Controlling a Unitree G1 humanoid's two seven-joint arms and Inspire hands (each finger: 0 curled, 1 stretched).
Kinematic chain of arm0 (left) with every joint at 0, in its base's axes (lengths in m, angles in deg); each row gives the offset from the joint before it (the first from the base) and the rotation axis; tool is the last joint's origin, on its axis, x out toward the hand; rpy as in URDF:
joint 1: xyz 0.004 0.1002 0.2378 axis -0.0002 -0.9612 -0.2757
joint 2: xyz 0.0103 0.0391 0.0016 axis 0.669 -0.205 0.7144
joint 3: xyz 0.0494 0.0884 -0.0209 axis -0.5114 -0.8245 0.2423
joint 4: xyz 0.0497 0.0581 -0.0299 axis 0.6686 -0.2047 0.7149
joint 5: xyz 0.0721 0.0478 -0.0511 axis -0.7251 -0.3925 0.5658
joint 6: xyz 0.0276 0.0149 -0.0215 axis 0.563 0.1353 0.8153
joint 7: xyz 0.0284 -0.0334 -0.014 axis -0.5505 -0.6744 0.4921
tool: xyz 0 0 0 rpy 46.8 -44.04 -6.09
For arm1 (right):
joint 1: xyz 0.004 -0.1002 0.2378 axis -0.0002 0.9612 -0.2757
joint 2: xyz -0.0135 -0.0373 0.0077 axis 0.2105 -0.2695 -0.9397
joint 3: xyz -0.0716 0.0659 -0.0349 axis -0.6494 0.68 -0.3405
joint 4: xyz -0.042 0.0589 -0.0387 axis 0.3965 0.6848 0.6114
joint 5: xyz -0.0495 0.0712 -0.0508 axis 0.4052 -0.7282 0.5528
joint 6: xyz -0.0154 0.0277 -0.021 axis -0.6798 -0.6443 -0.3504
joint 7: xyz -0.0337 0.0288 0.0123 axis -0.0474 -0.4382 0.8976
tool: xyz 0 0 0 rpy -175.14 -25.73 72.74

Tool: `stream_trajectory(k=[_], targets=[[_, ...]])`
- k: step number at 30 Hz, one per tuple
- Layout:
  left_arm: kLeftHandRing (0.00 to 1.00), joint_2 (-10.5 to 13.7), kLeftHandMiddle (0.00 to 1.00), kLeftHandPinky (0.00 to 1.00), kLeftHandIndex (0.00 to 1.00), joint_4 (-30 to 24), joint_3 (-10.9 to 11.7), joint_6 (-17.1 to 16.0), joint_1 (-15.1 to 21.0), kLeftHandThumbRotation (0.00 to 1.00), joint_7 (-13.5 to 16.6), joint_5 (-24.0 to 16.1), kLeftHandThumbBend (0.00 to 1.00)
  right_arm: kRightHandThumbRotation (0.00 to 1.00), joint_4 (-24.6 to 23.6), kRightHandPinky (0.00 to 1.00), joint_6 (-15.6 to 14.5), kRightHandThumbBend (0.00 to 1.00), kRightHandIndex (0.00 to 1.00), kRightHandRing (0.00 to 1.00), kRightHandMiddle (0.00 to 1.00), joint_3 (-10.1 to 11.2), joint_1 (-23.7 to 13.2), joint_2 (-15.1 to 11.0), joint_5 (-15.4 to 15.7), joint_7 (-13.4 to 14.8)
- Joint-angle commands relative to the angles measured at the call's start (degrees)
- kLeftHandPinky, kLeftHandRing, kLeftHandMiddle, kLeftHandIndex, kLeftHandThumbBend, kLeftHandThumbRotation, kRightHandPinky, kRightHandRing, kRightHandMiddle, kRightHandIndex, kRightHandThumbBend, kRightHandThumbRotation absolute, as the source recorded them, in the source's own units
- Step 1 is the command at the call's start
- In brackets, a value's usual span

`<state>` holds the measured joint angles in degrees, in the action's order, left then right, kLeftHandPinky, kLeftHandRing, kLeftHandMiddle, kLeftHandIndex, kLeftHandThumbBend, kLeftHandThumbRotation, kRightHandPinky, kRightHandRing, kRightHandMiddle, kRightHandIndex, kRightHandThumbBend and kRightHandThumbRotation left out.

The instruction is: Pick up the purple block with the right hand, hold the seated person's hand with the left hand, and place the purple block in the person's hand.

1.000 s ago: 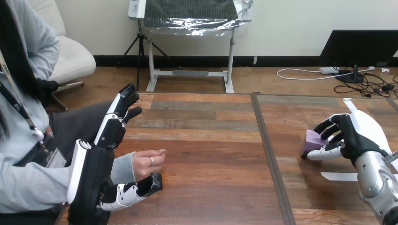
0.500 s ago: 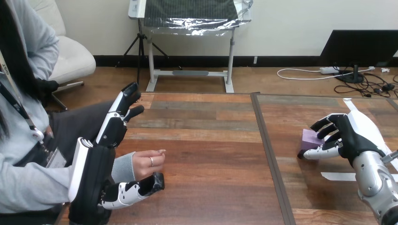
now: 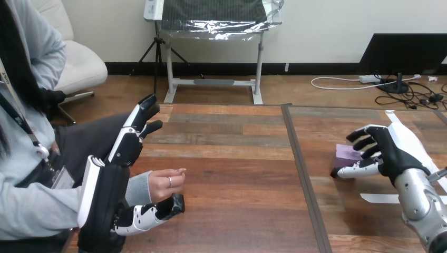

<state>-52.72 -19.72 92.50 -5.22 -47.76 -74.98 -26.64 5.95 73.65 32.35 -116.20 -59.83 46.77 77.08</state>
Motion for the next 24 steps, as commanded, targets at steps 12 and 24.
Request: stream_trajectory(k=[12, 24], targets=[[0.92, -0.5, 0.95, 0.84, 0.93, 1.7, 1.6, -1.0, 4.7, 0.73, 1.0, -1.7, 1.0, 0.01, -4.6, 0.56, 3.8, 1.0, 0.72, 0.63, 0.69, 1.8, -2.9, -2.5, -1.9, -0.8], [0.93, -0.4, 0.95, 0.84, 0.92, 2.2, 1.4, -0.9, 5.4, 0.73, 1.3, -1.9, 1.0, 0.08, -5.9, 0.56, 3.4, 1.0, 0.72, 0.64, 0.69, 2.1, -3.4, -3.5, -2.0, -2.5]])
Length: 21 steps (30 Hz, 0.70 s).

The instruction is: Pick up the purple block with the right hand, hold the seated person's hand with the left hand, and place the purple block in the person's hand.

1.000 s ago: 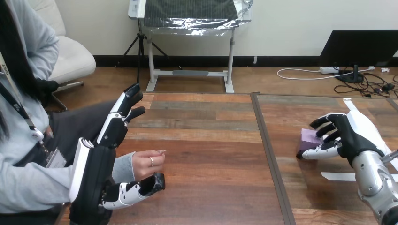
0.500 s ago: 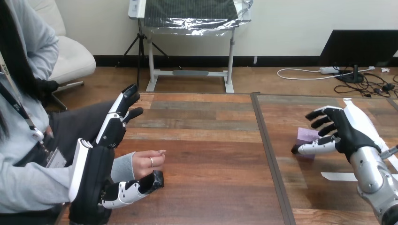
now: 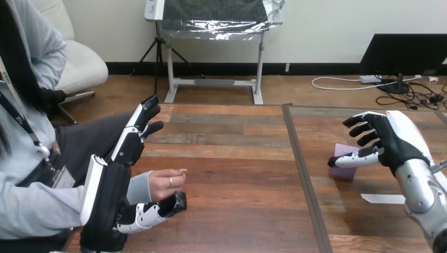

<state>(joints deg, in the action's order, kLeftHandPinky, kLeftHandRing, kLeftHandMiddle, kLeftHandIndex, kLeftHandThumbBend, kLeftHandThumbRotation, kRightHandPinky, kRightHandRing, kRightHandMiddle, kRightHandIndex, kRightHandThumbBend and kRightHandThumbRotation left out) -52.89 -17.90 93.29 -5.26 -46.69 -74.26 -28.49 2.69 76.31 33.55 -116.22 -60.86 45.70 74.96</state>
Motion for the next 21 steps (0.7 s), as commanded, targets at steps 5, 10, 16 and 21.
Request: stream_trajectory(k=[5, 10, 16, 21], targets=[[0.93, -0.3, 0.95, 0.85, 0.92, 0.5, 0.9, -0.9, 4.5, 0.73, 0.8, -0.7, 1.0, 0.11, -3.1, 0.57, 0.8, 1.0, 0.73, 0.65, 0.7, 1.3, -3.5, -2.7, -1.3, -1.0], [0.93, -0.4, 0.94, 0.85, 0.92, 0.5, 1.0, -0.6, 4.5, 0.73, 1.2, -0.9, 1.0, 0.13, -3.5, 0.57, 1.1, 1.0, 0.73, 0.65, 0.7, 1.3, -3.6, -3.1, -1.5, -1.4], [0.92, -0.5, 0.94, 0.85, 0.92, 0.5, 1.4, -0.5, 4.6, 0.73, 1.9, -1.7, 1.0, 0.12, -3.8, 0.57, 2.5, 1.0, 0.73, 0.65, 0.7, 1.5, -3.5, -3.6, -1.8, -1.8], [0.92, -0.4, 0.93, 0.85, 0.92, 1.0, 1.0, -0.7, 4.7, 0.73, 2.0, -1.4, 1.0, 0.13, -3.6, 0.57, 2.0, 1.0, 0.74, 0.66, 0.72, 1.7, -4.0, -3.7, -2.3, -2.8]])
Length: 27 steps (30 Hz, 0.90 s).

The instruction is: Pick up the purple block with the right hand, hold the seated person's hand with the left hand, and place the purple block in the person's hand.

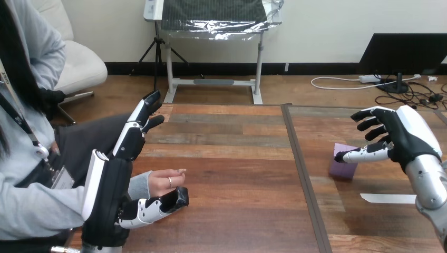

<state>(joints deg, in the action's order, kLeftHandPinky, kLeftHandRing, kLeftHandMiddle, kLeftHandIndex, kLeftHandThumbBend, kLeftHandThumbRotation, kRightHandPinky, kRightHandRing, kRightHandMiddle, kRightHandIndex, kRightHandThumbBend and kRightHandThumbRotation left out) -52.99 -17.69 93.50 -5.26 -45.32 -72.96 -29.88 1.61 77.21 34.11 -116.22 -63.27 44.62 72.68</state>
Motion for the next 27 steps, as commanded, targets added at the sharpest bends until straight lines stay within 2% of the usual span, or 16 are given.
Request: stream_trajectory(k=[1, 5, 11, 14, 17, 20, 27], targets=[[0.92, -0.2, 0.93, 0.85, 0.92, 0.8, 0.8, -0.7, 3.4, 0.73, 0.7, -0.1, 1.0, 0.13, -2.5, 0.58, 1.0, 1.0, 0.74, 0.66, 0.72, 1.2, -4.1, -1.3, -1.3, -0.7], [0.92, -0.3, 0.93, 0.85, 0.92, 0.6, 0.9, -0.4, 3.3, 0.73, 0.9, -0.4, 1.0, 0.13, -2.2, 0.59, 0.7, 1.0, 0.75, 0.68, 0.74, 0.6, -4.5, -1.7, -0.5, -0.8], [0.92, -0.2, 0.93, 0.85, 0.91, 0.7, 0.8, -0.4, 3.4, 0.73, 1.2, -0.6, 1.0, 0.21, -1.4, 0.56, -0.6, 1.0, 0.78, 0.67, 0.74, -0.1, -5.3, -1.9, 0.5, -1.2], [0.91, -0.2, 0.92, 0.84, 0.91, 0.7, 0.9, -0.6, 3.4, 0.73, 1.4, -0.9, 1.0, 0.23, -1.0, 0.51, -1.2, 1.0, 0.8, 0.63, 0.71, -0.1, -5.6, -1.9, 0.5, -1.6], [0.91, -0.1, 0.93, 0.84, 0.91, 0.9, 0.8, -0.8, 3.4, 0.73, 1.4, -0.8, 1.0, 0.24, -0.7, 0.43, -1.8, 1.0, 0.81, 0.54, 0.61, -0.1, -5.9, -1.8, 0.6, -2.2], [0.91, -0.1, 0.93, 0.84, 0.91, 0.9, 0.7, -0.8, 3.4, 0.72, 1.4, -0.7, 1.0, 0.27, -0.5, 0.47, -2.5, 1.0, 0.83, 0.6, 0.62, -0.6, -6.2, -1.8, 1.1, -2.6], [0.91, 0.0, 0.93, 0.83, 0.91, 0.9, 1.0, -1.0, 3.4, 0.74, 1.6, -1.1, 1.0, 0.33, 0.0, 0.68, -2.7, 1.0, 0.86, 0.81, 0.81, -1.1, -6.8, -1.8, 2.0, -3.3]])
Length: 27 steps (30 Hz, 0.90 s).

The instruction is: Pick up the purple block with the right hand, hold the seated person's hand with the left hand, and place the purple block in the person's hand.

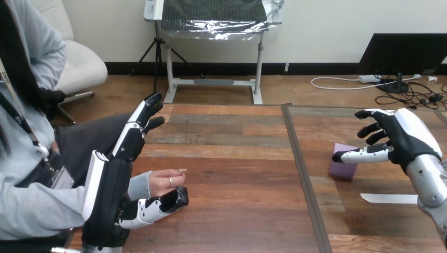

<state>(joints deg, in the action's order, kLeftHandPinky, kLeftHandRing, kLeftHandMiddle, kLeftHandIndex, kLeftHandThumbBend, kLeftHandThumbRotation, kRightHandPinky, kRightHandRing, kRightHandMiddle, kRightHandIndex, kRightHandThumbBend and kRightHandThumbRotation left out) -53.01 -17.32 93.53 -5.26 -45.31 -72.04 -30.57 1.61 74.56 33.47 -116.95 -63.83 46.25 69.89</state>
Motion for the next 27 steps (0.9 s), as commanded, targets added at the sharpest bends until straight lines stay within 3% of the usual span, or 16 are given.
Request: stream_trajectory(k=[1, 9, 27], targets=[[0.91, 0.0, 0.93, 0.83, 0.91, 0.5, 1.0, -1.0, 3.4, 0.74, 0.7, -0.5, 1.0, 0.33, 0.0, 0.69, -0.1, 1.0, 0.86, 0.82, 0.82, -0.4, -6.1, -1.1, 0.3, -0.7], [0.91, 0.2, 0.94, 0.83, 0.91, 0.3, 0.7, -1.0, 3.3, 0.74, 0.6, -0.3, 1.0, 0.32, 1.3, 0.78, -1.1, 1.0, 0.89, 0.89, 0.89, -0.3, -6.8, -0.6, 0.5, -2.1], [0.92, 0.3, 0.94, 0.84, 0.92, -0.5, 0.4, -1.1, 2.6, 0.73, 0.3, 0.6, 1.0, 0.29, 2.7, 0.81, -4.5, 1.0, 0.92, 0.92, 0.91, -2.0, -8.3, 0.7, 2.2, -4.5]])
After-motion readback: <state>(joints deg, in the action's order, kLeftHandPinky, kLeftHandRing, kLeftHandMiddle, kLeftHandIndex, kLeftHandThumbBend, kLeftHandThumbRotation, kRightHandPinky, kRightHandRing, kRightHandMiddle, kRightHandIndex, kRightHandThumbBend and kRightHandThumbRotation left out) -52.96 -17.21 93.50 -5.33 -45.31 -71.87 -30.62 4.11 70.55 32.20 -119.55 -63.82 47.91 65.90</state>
